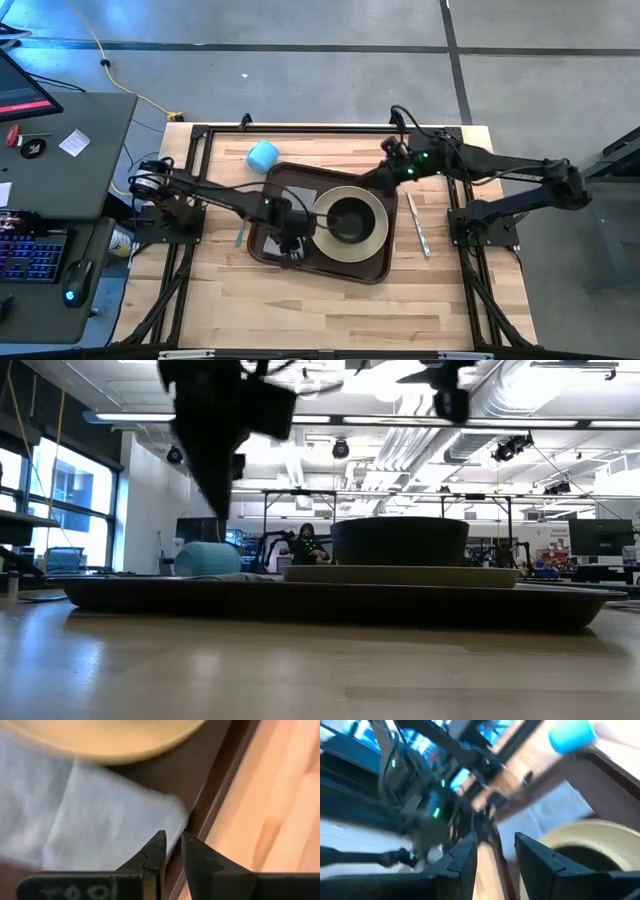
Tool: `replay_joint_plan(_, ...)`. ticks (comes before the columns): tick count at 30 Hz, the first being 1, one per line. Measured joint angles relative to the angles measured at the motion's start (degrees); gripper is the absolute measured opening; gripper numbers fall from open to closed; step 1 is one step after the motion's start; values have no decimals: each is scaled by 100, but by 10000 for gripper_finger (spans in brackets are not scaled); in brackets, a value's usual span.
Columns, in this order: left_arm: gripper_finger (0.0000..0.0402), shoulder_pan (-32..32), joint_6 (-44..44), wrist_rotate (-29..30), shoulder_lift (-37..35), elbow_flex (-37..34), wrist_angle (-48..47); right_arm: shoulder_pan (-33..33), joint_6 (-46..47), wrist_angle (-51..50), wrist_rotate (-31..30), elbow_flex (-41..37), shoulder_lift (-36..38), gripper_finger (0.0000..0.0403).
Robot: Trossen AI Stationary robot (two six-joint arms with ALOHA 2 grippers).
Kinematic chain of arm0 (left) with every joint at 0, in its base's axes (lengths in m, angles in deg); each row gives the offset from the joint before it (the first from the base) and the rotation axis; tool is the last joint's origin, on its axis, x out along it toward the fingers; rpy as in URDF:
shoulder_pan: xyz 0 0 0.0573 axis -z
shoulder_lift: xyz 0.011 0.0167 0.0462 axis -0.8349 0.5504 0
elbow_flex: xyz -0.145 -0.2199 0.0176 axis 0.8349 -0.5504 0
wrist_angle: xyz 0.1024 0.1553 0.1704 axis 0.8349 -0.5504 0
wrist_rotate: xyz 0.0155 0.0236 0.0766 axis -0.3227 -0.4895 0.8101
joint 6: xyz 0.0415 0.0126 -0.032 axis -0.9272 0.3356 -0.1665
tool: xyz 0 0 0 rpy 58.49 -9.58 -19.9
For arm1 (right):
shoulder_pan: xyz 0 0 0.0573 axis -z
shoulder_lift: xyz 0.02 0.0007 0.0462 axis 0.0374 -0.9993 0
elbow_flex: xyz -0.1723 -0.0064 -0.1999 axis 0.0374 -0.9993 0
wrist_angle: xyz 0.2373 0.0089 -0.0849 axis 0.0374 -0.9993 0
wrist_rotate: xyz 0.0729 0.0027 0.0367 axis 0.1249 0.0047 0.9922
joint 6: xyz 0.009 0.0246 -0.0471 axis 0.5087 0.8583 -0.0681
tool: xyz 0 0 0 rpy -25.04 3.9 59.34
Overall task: Set up tray
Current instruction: Put the gray napkin on the dark brown serving tray to the left of the brown plate
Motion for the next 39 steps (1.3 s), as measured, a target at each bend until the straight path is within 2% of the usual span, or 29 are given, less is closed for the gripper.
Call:
replay_joint_plan(2,95,125,76,120,32,-15,358,27,26,265,182,0,-191,124)
replay_joint_plan(6,95,305,330,140,161,-290,886,18,-35,184,667,2,-388,124)
replay_joint_plan(8,95,342,530,157,221,-510,813,-15,-151,55,792,2,-396,124)
replay_joint_plan(10,95,333,737,185,286,-717,1156,-30,-299,-12,799,2,-385,124)
replay_joint_plan(12,95,313,921,367,272,-936,1166,-30,-417,-26,788,2,-378,124)
replay_joint_plan(15,95,313,1228,715,273,-1242,1764,-25,-471,-17,742,2,-358,124)
replay_joint_plan(21,95,351,1404,579,275,-1645,2716,-25,-466,-23,706,7,-346,124)
replay_joint_plan(25,95,360,1450,567,279,-1724,2659,-28,-376,-72,758,7,-341,124)
replay_joint_plan(32,95,315,1697,451,62,-1569,1800,-30,-322,-130,832,7,-341,124)
replay_joint_plan(39,94,313,1729,1235,-287,-1359,1485,-29,-329,-155,809,7,-339,124)
